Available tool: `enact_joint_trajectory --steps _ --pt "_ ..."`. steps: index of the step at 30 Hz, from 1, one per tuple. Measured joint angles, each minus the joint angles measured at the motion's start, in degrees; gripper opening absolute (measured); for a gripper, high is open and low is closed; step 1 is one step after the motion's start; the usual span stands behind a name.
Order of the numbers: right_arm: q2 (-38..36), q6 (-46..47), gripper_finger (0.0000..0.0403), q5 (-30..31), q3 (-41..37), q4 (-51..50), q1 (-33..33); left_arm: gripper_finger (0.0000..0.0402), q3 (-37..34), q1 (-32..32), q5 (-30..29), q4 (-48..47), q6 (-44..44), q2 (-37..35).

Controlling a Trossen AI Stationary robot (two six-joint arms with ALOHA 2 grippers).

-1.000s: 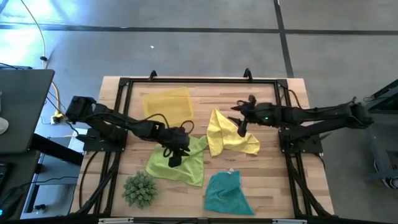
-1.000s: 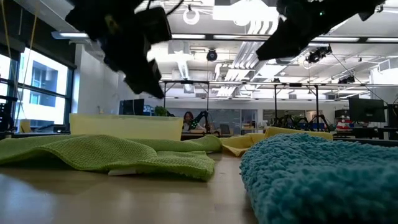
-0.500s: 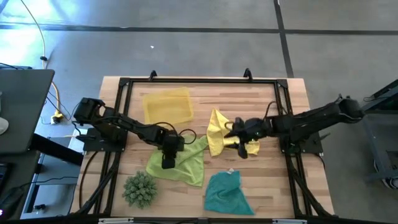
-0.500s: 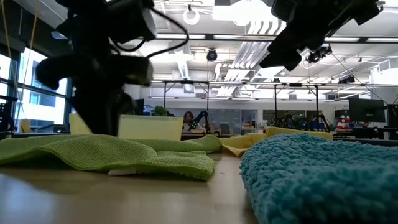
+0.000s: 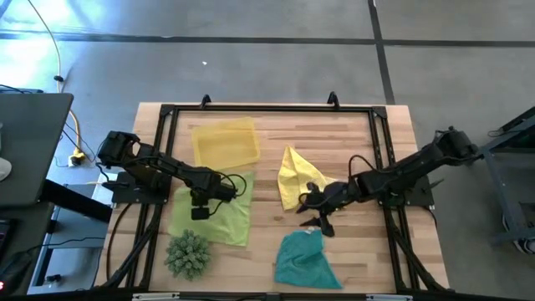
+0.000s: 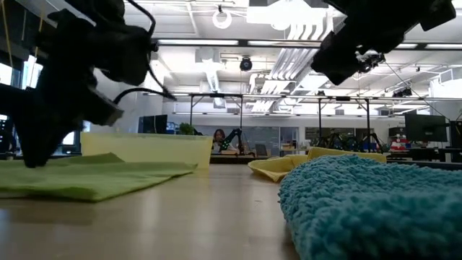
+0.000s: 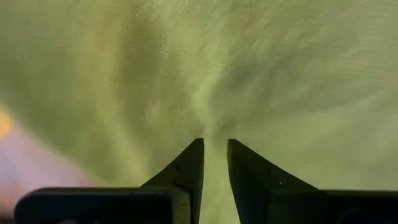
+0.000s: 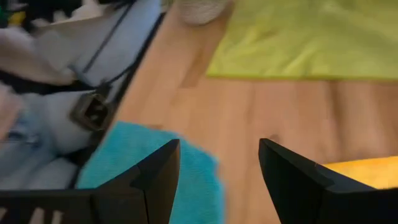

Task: Roll microfiber towels into tight, uniform cylinder then place into a basket
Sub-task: Adjust the blue microfiber towel

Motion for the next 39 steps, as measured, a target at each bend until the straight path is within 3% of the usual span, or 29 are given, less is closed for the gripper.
enact_joint_trajectory --steps 6,12,20,25,33,39 --pt "4.87 7.09 0.0211 -5.06 0.00 2.73 2.33 0.0060 0.03 0.00 -5.99 -4.67 -3.97 -0.58" --pt "9.51 16.51 0.0211 -9.73 0.00 5.13 3.87 0.0060 5.07 -0.02 -6.91 -4.74 -4.37 -2.74" --pt "17.02 21.10 0.0211 -10.14 0.21 17.38 8.19 0.0060 15.16 -1.33 -9.31 -3.08 -4.35 -4.39" --pt "22.69 24.66 0.0211 -9.93 2.87 15.88 9.72 0.0060 19.32 -3.81 -10.51 0.40 -4.06 -4.35" --pt "26.02 27.15 0.0211 -10.31 9.67 -2.97 11.49 0.0060 22.85 -9.84 -10.32 2.95 -2.41 -4.35" --pt "26.04 27.37 0.0211 -17.81 16.02 -20.99 13.62 0.0060 23.80 -13.81 -10.71 3.64 -2.84 -4.37"
